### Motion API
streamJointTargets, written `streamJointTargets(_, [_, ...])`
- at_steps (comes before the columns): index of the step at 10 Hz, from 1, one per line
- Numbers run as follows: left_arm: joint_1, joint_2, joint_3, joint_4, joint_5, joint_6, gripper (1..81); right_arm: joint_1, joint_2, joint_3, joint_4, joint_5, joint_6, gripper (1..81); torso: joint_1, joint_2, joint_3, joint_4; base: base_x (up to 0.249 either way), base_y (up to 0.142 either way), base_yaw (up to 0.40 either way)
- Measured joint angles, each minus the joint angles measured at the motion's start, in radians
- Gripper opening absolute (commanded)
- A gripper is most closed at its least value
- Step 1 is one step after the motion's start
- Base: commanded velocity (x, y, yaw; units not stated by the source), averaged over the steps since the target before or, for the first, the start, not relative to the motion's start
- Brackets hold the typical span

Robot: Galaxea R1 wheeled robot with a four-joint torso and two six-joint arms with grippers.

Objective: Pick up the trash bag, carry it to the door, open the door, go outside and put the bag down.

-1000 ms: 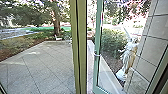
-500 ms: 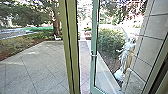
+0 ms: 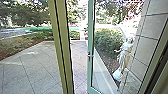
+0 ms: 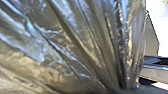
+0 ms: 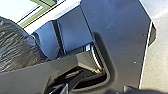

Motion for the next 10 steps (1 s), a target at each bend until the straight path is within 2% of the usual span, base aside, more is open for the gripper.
streamJointTargets(10, [0.0, 0.002, 0.0, 0.0, -0.001, 0.0, 1.0, 0.0, 0.0, 0.0, 0.0, 0.0, 0.0, 81.1, 0.0, 0.0, 0.0, 0.0, 0.0, -0.133, 0.0])
